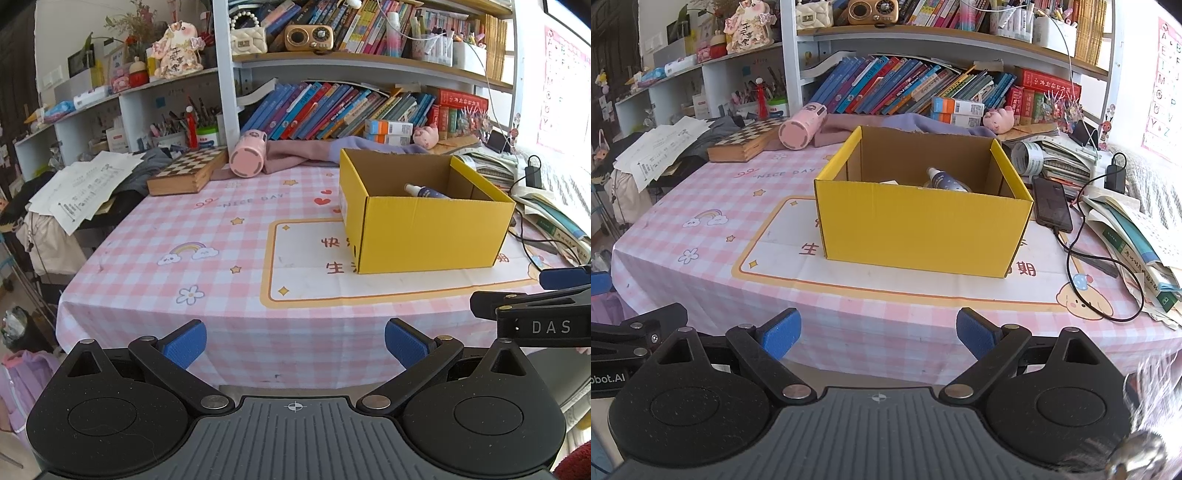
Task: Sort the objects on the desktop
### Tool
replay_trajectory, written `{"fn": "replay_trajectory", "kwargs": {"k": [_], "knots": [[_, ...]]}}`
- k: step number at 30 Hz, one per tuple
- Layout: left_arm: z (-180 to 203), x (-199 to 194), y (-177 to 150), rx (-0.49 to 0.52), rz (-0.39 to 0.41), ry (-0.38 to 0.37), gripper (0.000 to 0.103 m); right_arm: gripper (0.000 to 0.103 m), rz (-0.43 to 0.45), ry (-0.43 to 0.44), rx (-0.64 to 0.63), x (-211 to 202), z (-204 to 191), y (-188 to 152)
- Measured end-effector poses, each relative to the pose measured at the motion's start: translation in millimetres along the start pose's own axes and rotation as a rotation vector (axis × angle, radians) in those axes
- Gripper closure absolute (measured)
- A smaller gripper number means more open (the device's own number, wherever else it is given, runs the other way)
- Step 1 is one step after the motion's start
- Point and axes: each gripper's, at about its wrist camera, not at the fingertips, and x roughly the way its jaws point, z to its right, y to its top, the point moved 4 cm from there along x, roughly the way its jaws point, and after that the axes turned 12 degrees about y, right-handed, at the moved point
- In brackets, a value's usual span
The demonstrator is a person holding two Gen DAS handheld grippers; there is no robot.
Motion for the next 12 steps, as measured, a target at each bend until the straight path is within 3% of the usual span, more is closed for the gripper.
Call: {"fn": "replay_trajectory", "kwargs": {"k": [12], "knots": [[1.6, -0.3, 1.2, -0.011, -0.003, -0.007, 0.0, 0.012, -0.004, 0.0, 0.004, 0.5, 1.9, -2.4]]}}
